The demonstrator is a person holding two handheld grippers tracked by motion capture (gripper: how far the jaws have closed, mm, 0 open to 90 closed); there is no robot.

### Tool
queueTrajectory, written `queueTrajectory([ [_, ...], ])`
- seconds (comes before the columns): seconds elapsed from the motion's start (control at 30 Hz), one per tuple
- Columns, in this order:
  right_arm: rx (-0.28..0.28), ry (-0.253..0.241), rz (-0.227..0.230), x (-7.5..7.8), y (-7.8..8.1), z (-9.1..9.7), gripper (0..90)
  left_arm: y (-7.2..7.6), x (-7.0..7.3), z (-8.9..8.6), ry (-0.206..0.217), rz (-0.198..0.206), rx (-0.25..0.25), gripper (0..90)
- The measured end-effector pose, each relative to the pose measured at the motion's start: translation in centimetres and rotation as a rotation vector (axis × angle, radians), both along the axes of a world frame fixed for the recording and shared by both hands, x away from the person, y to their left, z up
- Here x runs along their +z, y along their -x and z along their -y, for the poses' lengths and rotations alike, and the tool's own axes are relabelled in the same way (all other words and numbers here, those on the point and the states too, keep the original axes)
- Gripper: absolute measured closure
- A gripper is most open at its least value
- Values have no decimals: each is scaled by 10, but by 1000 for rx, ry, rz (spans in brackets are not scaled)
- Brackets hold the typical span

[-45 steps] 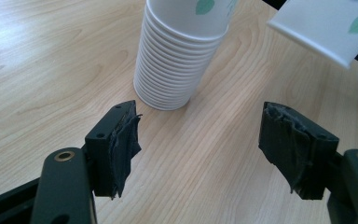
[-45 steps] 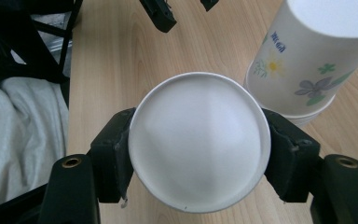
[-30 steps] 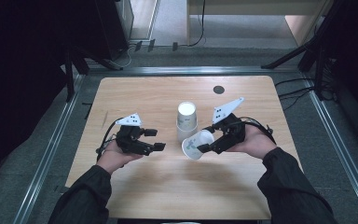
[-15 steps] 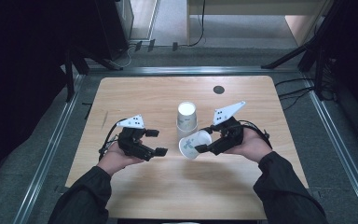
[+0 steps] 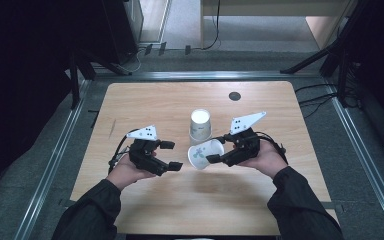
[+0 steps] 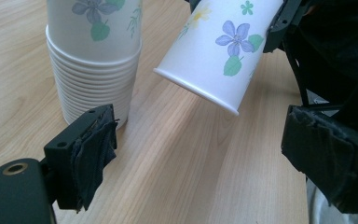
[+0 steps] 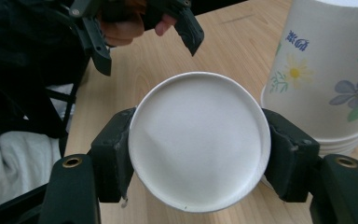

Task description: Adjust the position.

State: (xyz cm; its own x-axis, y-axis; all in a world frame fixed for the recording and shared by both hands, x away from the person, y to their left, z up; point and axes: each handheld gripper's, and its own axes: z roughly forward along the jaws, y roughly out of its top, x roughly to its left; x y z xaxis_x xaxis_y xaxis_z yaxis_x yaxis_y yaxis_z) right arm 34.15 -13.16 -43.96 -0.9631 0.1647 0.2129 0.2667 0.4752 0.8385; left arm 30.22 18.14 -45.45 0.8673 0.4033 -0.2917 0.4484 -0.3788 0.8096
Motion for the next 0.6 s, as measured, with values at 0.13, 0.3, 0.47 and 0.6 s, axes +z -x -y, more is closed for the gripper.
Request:
queueTrajectory([
  [0.13,6,-29,-3,-1,0,-1,344,-1,-1,3,19,-3,-10,88],
  [0.3,20,-65,-7,0,1,-2,345,-1,-3,6,43,1,-38,88],
  [0.47,32,-87,-16,1,0,-2,345,-7,-4,8,57,7,-51,88],
  [0.6,67,-95,-28,2,-7,-2,346,-13,-5,10,55,7,-56,89],
])
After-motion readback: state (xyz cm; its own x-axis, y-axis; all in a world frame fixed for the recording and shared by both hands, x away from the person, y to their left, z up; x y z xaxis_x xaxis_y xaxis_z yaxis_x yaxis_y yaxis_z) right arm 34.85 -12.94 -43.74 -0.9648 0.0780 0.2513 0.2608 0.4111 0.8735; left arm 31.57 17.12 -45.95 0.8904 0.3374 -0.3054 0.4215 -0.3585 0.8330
